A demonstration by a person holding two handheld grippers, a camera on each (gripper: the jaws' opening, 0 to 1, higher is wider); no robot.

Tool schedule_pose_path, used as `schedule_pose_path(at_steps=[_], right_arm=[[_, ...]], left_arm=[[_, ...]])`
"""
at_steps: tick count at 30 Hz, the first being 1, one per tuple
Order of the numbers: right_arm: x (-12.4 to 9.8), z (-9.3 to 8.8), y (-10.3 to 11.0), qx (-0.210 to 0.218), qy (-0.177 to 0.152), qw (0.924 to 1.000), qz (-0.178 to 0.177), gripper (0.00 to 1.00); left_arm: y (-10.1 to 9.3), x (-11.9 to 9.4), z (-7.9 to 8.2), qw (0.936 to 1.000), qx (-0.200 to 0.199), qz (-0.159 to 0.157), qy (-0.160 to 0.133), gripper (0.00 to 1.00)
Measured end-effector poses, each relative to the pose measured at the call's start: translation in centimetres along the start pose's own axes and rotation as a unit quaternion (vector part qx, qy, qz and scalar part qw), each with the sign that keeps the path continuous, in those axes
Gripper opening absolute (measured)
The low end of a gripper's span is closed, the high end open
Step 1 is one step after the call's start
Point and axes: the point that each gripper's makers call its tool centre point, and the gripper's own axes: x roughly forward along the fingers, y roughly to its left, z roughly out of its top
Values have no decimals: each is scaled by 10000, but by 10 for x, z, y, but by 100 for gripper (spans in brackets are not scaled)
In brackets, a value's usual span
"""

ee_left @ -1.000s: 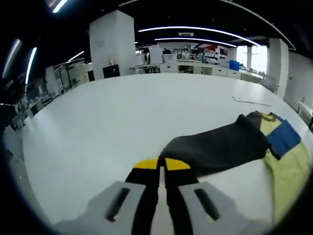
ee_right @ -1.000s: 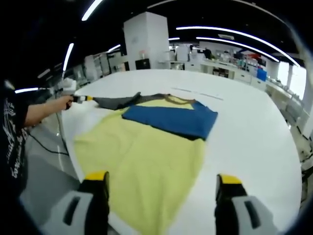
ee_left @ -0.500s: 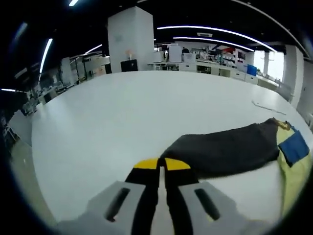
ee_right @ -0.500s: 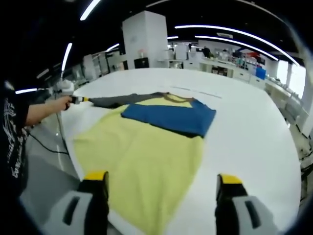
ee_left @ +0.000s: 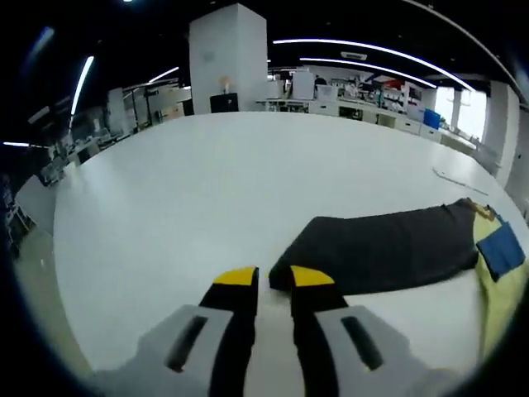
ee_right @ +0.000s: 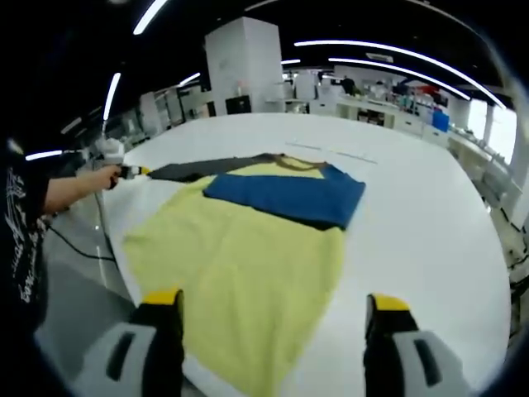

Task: Fold the garment on the visible template until the final outline fits inside the template.

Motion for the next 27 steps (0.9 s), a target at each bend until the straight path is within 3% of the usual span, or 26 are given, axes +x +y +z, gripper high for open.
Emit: schedule_pose_path(at_steps=[8, 16, 21, 27], right_arm=[[-1, 1, 2, 3, -30, 10000, 30, 92], [-6, 2, -1, 66, -117, 9999, -18, 93], [-11, 10, 4, 70, -369, 9993, 73, 97], [-12, 10, 3, -9, -373, 9993, 93, 98]], left_arm=[[-6, 8, -4, 9991, -338, -198, 132, 24], [-3, 13, -12, 9978, -614, -100, 225, 16], [-6, 15, -17, 9973, -649, -160, 296, 13], [-8, 12, -16, 9975, -604, -138, 326, 8]])
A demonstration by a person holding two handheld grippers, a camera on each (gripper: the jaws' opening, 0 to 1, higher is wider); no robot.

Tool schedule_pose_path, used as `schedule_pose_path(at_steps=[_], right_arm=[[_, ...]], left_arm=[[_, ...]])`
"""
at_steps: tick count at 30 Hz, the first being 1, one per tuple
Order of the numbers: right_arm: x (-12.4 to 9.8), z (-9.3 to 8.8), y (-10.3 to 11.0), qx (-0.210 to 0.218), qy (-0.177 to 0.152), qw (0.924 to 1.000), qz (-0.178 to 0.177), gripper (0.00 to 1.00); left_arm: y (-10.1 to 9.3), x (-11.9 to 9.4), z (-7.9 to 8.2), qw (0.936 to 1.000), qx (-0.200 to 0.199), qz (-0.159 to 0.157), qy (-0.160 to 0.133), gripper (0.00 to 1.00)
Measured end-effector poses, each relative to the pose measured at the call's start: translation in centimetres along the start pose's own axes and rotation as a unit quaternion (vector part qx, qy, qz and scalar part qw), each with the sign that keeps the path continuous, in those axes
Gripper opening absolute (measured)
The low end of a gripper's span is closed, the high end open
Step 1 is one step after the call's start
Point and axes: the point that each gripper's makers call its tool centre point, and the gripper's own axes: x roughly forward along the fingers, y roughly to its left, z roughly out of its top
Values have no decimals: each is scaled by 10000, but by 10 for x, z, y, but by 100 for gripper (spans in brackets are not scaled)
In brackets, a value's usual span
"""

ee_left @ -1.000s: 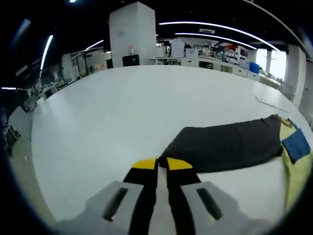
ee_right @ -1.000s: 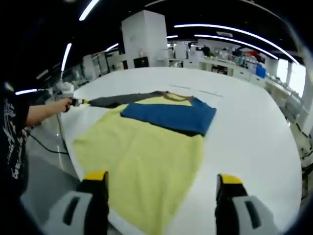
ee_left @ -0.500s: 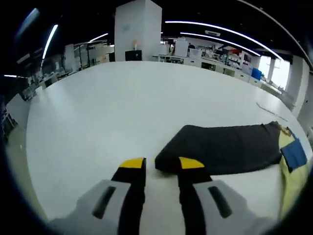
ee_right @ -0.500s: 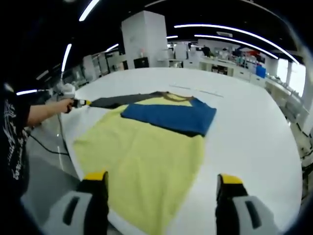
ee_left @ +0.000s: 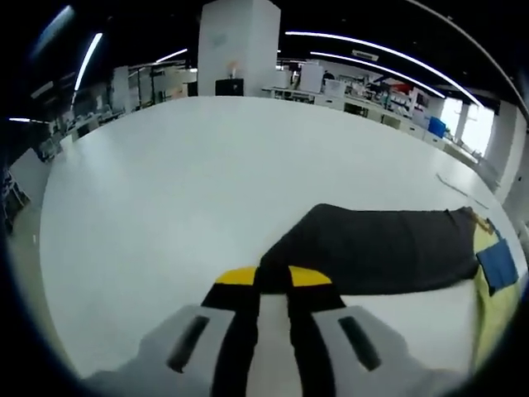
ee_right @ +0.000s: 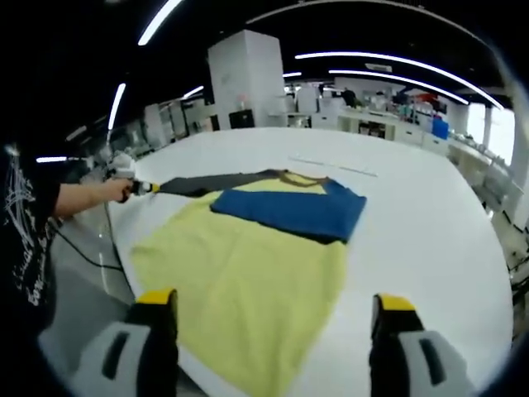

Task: Fold the garment on the visible template until the final outline fits inside the template.

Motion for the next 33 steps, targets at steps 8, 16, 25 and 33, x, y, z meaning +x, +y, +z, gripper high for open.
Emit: schedule_pose_path(at_steps=[8, 16, 25, 33], right_arm=[[-1, -1, 1, 30, -14, 10000, -17, 98], [-2, -5, 1, 21, 24, 10000, -24, 98], [-1, -3, 7, -36, 23, 10000, 48, 98], [1, -5, 13, -46, 46, 9999, 105, 98]], left_arm=[[-1, 0, 1, 10000, -19, -24, 25, 0], [-11, -9, 16, 9998, 22, -149, -146, 0], [-49, -18, 46, 9964, 207, -602, -556, 0], [-94, -24, 68, 9915, 63, -1056, -756, 0]])
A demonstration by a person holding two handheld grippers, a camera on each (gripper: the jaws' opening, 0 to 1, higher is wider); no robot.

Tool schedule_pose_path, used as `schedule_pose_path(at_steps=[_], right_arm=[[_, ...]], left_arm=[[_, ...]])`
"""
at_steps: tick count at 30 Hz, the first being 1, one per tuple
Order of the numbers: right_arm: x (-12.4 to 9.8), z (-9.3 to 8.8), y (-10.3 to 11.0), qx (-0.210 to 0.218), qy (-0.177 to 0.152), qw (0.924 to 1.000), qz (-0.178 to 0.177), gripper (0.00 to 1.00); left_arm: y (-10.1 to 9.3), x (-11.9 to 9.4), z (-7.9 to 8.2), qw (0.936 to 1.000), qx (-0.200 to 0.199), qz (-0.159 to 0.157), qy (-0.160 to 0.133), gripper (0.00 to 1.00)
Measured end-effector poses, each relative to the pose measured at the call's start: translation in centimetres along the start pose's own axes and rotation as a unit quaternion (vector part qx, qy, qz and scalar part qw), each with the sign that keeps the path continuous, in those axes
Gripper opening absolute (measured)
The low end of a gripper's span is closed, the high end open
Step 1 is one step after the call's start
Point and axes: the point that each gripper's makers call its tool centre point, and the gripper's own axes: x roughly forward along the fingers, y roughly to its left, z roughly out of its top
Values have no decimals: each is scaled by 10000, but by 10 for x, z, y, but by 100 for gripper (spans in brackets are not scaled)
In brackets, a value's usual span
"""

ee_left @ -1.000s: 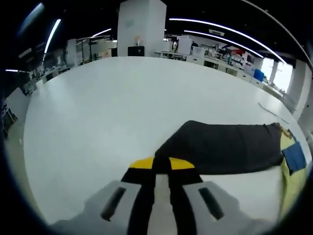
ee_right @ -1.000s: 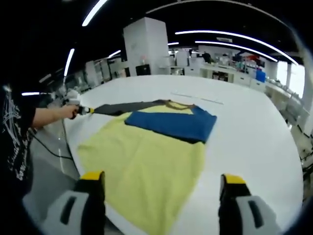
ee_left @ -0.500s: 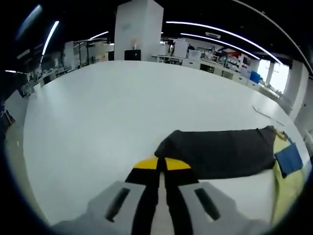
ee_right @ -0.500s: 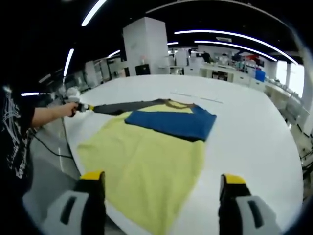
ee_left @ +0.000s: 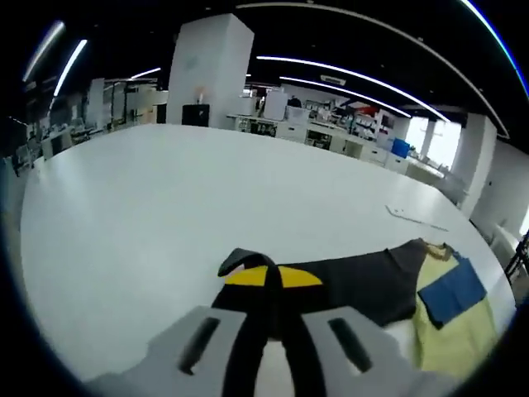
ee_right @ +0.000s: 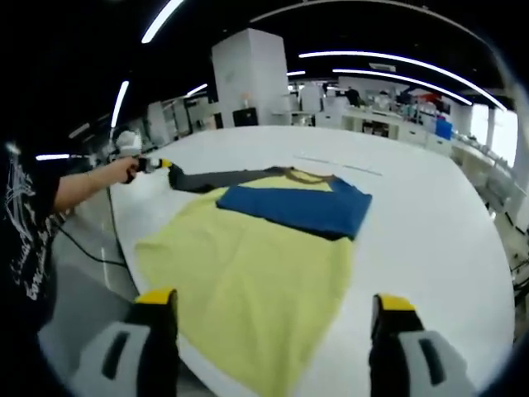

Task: Fold the garment on the visible template until the final outline fits inside the template.

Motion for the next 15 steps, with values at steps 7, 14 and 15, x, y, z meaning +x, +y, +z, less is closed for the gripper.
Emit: schedule_pose_path(at_steps=[7, 14, 15], right_arm=[[1, -2, 8, -31, 27, 10000, 71, 98], [0, -4, 10, -4, 15, 10000, 79, 98], [0, -4, 10, 0, 9, 10000, 85, 98]], left_arm=[[-36, 7, 18, 9992, 24, -369, -166, 0], [-73, 11, 27, 9971, -94, -705, -253, 0], [-80, 10, 27, 9969, -109, -740, -252, 0]])
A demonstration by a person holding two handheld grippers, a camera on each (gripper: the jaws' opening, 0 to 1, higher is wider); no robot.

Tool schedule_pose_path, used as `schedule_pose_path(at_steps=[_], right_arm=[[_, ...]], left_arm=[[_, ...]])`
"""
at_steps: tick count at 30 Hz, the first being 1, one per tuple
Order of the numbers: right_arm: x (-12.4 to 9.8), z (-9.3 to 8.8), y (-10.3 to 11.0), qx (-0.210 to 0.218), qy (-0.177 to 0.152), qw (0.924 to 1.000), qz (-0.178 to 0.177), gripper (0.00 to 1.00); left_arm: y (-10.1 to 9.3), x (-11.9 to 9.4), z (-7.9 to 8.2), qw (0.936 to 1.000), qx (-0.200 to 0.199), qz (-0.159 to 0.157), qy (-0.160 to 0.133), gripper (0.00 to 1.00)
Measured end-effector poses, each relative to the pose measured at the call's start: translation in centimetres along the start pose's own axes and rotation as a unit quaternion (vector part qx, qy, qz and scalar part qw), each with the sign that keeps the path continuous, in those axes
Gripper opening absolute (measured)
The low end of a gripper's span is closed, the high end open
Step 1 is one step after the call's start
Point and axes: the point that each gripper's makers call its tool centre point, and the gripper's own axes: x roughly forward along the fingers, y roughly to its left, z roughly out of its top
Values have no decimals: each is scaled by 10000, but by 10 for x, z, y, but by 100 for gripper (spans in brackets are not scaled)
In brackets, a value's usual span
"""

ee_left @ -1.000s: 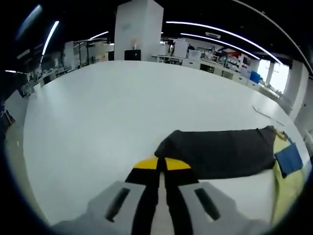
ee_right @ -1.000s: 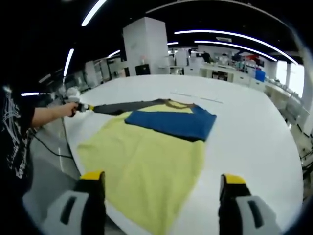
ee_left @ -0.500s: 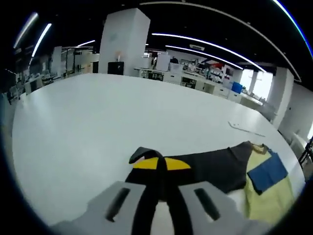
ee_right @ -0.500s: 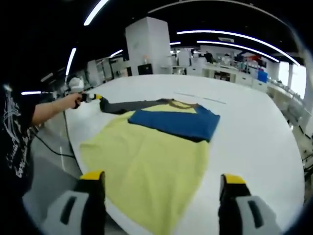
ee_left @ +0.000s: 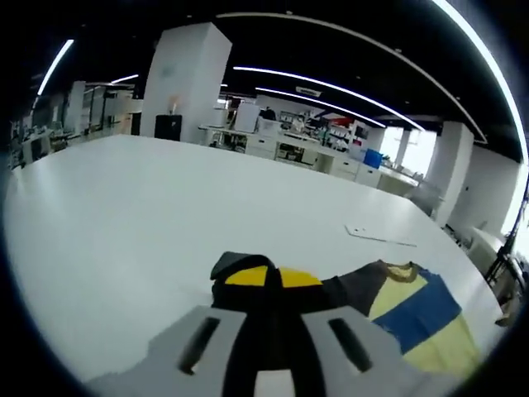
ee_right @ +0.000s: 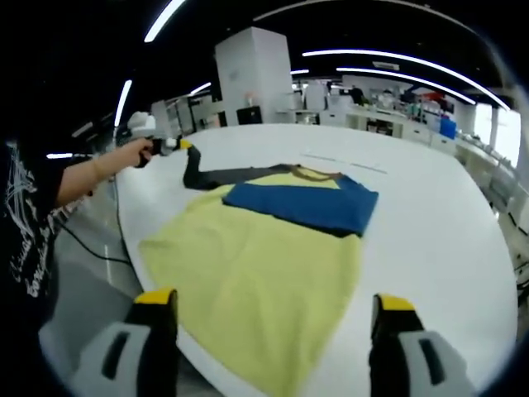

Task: Fold the garment on the visible template until the final outline fits inside the template.

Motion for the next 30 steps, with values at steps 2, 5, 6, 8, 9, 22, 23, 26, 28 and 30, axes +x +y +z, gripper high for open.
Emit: schedule_pose_path(at_steps=[2, 5, 6, 8, 9, 22, 23, 26, 28, 30], right_arm=[[0, 1, 1, 11, -36, 10000, 11, 99], [0, 5, 3, -26, -88, 10000, 39, 100], [-1, 6, 4, -45, -110, 9999, 48, 100], [0, 8, 5, -66, -139, 9999, 77, 100], [0, 8, 6, -73, -144, 9998, 86, 100], [12, 11, 11, -76, -127, 9997, 178, 100], [12, 11, 11, -86, -128, 9997, 184, 100], [13, 12, 12, -113, -136, 9996, 199, 100], [13, 13, 14, -161, -143, 9995, 231, 100], [13, 13, 16, -179, -164, 9993, 270, 100]], left_arm=[[-12, -1, 0, 10000, 72, -38, 18, 0], [-21, 0, 2, 9999, 88, -146, 13, 0], [-20, 5, 3, 9997, 114, -210, 18, 0], [-32, 6, 5, 9995, 120, -290, -2, 0], [-39, 7, 7, 9993, 70, -355, -27, 0], [-109, 20, 12, 9940, 180, -1082, 32, 0], [-117, 20, 12, 9932, 195, -1149, 40, 0], [-137, 20, 11, 9908, 296, -1321, 65, 0], [-149, 20, 10, 9888, 340, -1448, 85, 0], [-160, 22, 8, 9870, 405, -1554, 115, 0]])
